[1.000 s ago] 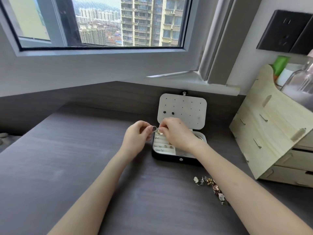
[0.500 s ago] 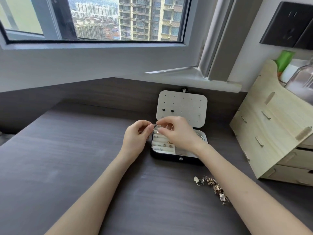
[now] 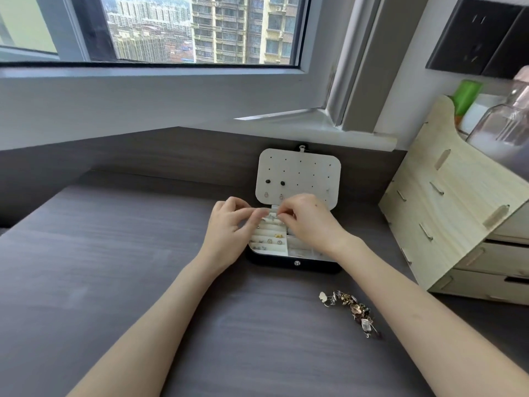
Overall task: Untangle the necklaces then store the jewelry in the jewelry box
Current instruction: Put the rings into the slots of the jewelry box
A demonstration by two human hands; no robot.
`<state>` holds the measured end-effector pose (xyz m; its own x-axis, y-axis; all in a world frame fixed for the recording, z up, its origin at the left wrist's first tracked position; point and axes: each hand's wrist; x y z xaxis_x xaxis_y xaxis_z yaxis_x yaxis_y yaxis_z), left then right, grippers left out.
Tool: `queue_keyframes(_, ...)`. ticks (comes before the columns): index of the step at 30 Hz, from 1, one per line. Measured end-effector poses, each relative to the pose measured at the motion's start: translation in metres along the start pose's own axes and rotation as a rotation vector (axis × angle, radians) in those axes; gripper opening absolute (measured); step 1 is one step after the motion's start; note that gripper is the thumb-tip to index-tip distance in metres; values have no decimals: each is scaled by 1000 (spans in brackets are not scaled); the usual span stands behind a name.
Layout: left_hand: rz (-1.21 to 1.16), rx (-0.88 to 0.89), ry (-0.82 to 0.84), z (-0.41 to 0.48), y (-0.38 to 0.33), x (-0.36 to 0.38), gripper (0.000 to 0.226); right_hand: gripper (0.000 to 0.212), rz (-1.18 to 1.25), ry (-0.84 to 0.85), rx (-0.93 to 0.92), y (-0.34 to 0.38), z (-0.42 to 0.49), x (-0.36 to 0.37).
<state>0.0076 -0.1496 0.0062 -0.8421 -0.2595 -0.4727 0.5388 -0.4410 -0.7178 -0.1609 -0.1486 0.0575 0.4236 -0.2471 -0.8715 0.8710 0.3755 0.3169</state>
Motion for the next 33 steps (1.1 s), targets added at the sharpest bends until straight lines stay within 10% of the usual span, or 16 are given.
queue_keyframes(11, 55, 5, -8, -1, -4, -2, 62, 14, -31, -30, -5, 3, -21, -25)
queue_keyframes(16, -32, -91, 54, -1, -5, -4, 35, 22, -89, 254, 51, 3, -73, -61)
queue_keyframes(24, 16, 5, -202, -4, -6, -7, 29, 22, -274, 164, 5, 2, -104, -48)
queue_keyframes(33, 165, 361, -20, -31, -64, 3, 13, 7, 411, 89, 383, -10, -106, -71)
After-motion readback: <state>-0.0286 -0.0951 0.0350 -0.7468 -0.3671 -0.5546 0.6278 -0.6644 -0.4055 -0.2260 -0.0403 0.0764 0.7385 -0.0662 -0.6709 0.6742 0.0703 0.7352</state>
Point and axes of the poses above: each hand's wrist, its own z-axis towards the middle knuckle, its own x-axis out of the palm, y = z × x, and after that the axes turned 7 degrees about -y, right-handed
